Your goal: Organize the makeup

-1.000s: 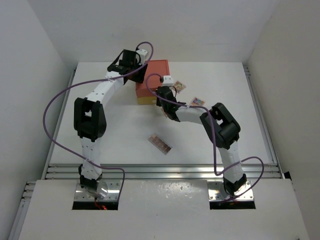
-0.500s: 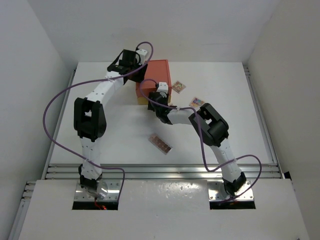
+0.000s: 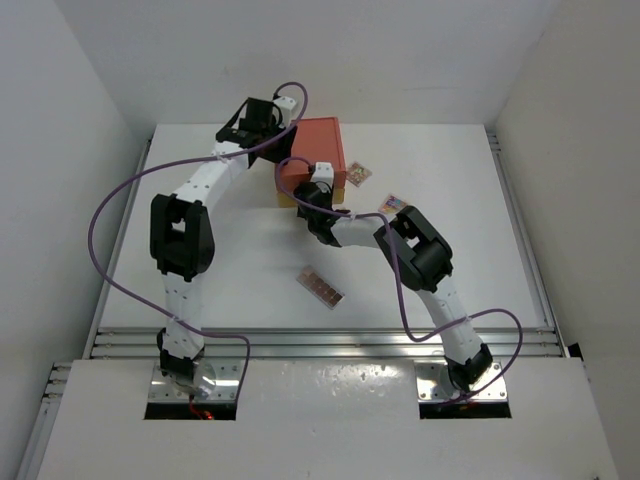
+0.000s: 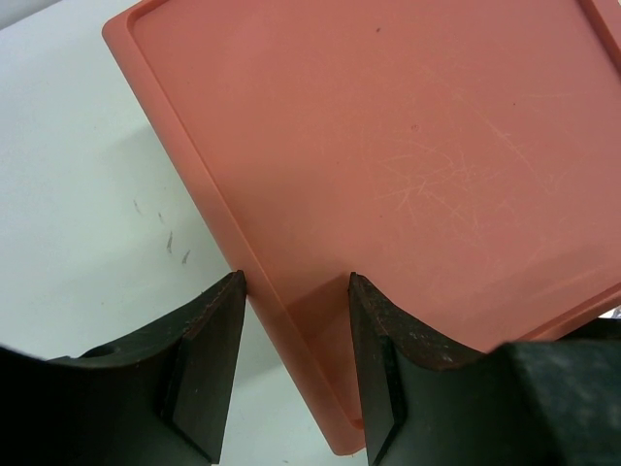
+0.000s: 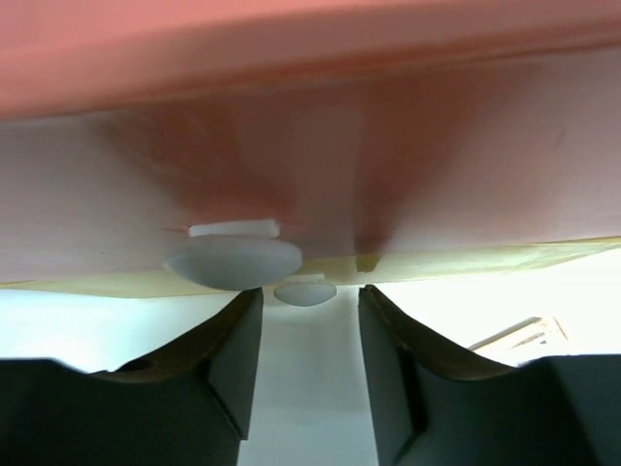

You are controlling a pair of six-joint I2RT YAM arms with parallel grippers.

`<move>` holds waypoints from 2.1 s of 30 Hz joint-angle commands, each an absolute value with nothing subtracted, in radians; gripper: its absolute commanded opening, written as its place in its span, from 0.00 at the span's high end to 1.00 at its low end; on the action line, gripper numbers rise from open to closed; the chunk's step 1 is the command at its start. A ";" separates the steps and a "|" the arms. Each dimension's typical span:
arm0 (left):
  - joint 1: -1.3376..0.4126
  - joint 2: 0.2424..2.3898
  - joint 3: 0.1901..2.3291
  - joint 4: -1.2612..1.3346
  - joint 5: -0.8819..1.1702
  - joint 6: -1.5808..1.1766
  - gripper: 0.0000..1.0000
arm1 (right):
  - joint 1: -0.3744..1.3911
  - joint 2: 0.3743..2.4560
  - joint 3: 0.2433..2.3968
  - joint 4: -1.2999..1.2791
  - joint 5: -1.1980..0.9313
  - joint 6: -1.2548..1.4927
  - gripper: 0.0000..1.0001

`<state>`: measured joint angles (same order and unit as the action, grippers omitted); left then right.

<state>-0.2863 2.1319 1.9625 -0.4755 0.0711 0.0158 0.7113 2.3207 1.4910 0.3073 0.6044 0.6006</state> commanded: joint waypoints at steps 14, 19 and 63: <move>-0.288 2.175 1.997 -0.571 0.100 -0.003 0.49 | 0.690 2.272 1.461 0.492 0.615 0.446 1.00; -0.288 2.184 2.006 -0.580 0.100 -0.003 0.49 | 0.676 2.212 1.356 0.560 0.539 0.437 1.00; -0.279 2.203 2.043 -0.607 0.081 0.015 0.49 | 0.680 1.858 1.052 0.440 0.311 0.326 0.52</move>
